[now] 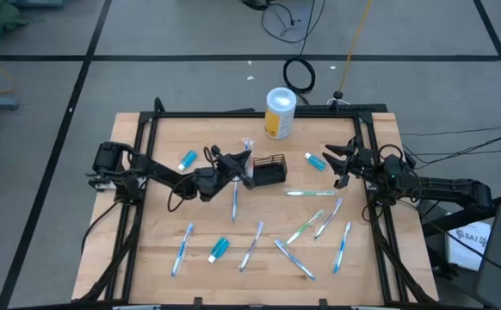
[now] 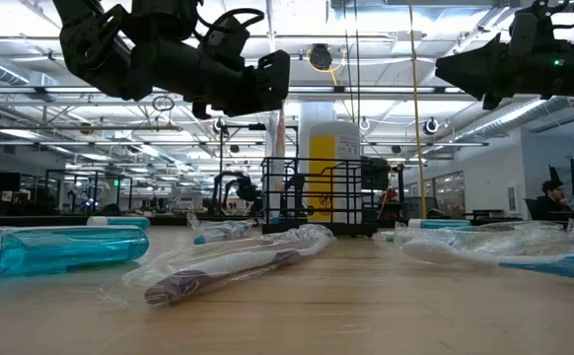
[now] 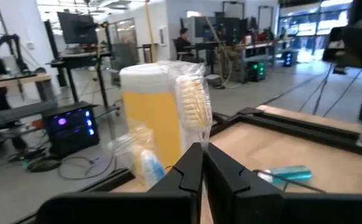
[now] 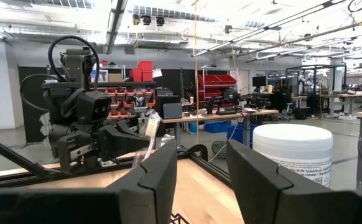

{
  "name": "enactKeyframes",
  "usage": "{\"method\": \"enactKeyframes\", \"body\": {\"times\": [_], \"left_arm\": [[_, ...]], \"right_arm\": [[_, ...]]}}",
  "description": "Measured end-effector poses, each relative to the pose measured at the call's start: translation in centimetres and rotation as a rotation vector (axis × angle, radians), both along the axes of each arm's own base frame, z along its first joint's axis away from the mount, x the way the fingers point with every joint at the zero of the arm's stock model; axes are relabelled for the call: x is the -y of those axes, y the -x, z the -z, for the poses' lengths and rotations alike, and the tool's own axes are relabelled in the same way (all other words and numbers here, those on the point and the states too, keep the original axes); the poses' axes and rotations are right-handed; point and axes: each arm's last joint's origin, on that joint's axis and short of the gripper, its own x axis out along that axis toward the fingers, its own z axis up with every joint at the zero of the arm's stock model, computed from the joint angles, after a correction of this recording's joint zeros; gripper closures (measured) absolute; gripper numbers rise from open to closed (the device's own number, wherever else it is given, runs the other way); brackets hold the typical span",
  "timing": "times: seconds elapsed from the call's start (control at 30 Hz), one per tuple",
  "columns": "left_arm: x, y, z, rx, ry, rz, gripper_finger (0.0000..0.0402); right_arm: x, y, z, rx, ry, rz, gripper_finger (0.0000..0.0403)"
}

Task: Pick & Place toothbrushing station
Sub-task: Put the orange toothbrush into the black wire organizer, then put the blue mouthwash into the black wire organizer

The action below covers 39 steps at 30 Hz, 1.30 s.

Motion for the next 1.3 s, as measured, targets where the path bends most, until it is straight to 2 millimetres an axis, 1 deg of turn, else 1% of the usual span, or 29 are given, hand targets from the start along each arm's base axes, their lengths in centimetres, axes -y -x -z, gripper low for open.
{"method": "enactKeyframes", "body": {"times": [0.2, 0.4, 0.53, 0.7, 0.87, 1.13, 1.2, 1.3], "left_arm": [[1.0, 0.0, 0.9, -0.123, -0.026, 0.016, 0.0398], [1.8, 0.1, 1.4, -0.171, -0.031, 0.032, 0.0382], [2.3, 0.2, 1.7, -0.204, -0.026, 0.047, 0.0391], [2.4, 0.3, 2.2, -0.217, 0.008, 0.045, 0.0397], [2.4, 0.3, 2.3, -0.234, 0.002, 0.046, 0.0366], [2.7, 0.4, 2.3, -0.241, -0.005, 0.056, 0.0293], [2.9, 0.5, 1.8, -0.248, -0.019, 0.057, 0.0276], [3.3, 1.2, 0.3, -0.239, -0.045, -0.009, 0.0256]], "right_arm": [[0.0, 0.0, 0.0, 0.0, 0.0, 0.0, 0.0273], [0.0, 0.0, 0.0, 0.0, 0.0, 0.0, 0.0273], [0.0, 0.0, 0.0, 0.0, 0.0, 0.0, 0.0273], [0.0, 0.0, 0.0, -0.002, 0.007, 0.002, 0.0273], [0.0, 0.0, 0.0, -0.007, 0.018, 0.005, 0.0273], [0.0, 0.0, -0.2, 0.009, 0.024, 0.006, 0.0273], [0.0, 0.1, -0.4, 0.045, 0.012, 0.0, 0.0273], [-0.1, 0.2, -0.7, 0.074, 0.009, -0.006, 0.0273]]}}
